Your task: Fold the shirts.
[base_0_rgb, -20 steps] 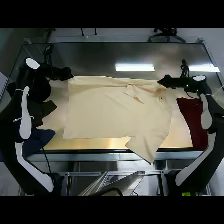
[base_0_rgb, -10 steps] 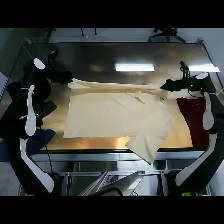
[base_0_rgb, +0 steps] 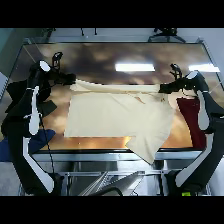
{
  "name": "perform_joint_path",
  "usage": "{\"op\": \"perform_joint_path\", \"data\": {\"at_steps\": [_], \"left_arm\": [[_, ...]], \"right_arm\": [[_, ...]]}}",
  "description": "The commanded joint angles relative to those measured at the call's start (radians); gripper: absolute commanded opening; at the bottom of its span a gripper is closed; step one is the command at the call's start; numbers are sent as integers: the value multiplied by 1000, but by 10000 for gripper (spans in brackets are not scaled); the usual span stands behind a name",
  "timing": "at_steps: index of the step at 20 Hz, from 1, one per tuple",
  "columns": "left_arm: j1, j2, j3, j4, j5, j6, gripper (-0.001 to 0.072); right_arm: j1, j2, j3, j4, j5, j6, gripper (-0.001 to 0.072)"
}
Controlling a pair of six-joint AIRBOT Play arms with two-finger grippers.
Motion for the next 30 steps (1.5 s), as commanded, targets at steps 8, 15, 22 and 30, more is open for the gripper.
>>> {"op": "perform_joint_path", "data": {"at_steps": [8, 15, 22, 30], "left_arm": [[70, 167, -162, 103, -402, -127, 646], [69, 481, -919, 142, -144, -55, 647], [69, 510, -1061, 29, -110, 27, 561], [68, 510, -912, -108, -181, 146, 12]], "right_arm": [[-73, 223, -33, -348, 220, 318, 491], [-262, 500, -510, -97, 292, 290, 483], [-313, 809, -790, -77, 298, 337, 482], [-313, 813, -935, -85, 428, 461, 385]]}}
